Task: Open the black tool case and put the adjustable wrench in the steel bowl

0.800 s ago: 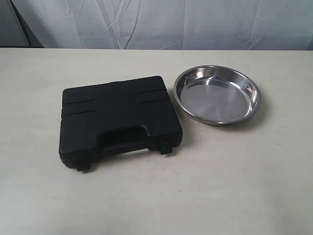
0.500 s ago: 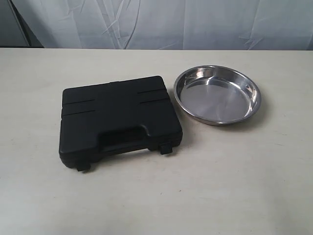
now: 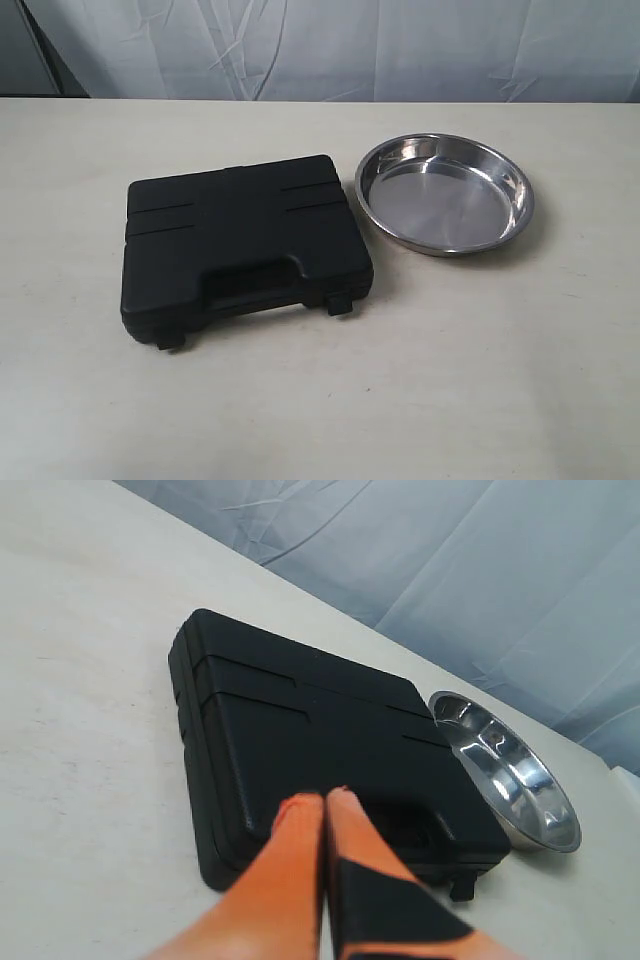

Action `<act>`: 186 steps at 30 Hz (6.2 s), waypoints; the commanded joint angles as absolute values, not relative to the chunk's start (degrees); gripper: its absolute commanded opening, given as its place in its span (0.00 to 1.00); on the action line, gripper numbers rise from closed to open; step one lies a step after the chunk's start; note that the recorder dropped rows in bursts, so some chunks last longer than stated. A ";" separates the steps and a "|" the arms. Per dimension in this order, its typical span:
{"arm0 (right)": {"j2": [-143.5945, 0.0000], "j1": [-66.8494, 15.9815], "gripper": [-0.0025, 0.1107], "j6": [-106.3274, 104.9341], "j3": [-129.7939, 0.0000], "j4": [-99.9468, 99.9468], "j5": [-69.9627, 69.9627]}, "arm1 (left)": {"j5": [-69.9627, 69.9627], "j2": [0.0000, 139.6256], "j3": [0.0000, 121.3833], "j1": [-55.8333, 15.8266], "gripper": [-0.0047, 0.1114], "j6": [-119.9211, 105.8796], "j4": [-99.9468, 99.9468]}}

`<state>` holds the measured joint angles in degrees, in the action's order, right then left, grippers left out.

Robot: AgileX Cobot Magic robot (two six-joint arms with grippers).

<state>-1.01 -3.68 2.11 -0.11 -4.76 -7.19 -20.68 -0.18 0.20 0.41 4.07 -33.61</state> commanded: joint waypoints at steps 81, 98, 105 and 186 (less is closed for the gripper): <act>-120.63 -48.83 0.42 -55.88 -87.29 -4.11 45.29 | -20.34 0.00 0.00 -0.09 0.04 3.82 -33.32; -122.52 -48.83 0.42 -55.88 -87.29 -4.43 43.57 | -20.34 0.00 0.00 -0.09 0.04 3.82 -33.32; -122.52 -48.83 0.42 -55.88 -87.29 -4.33 43.57 | -20.34 0.00 0.00 -0.09 0.04 3.82 -33.32; -116.91 -48.83 0.01 -56.80 -94.01 0.96 49.20 | -20.34 0.00 0.00 -0.09 0.04 3.82 -33.32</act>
<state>-118.00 -48.90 -56.47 -93.21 0.00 50.48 -20.68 -0.18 0.20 0.41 4.07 -33.61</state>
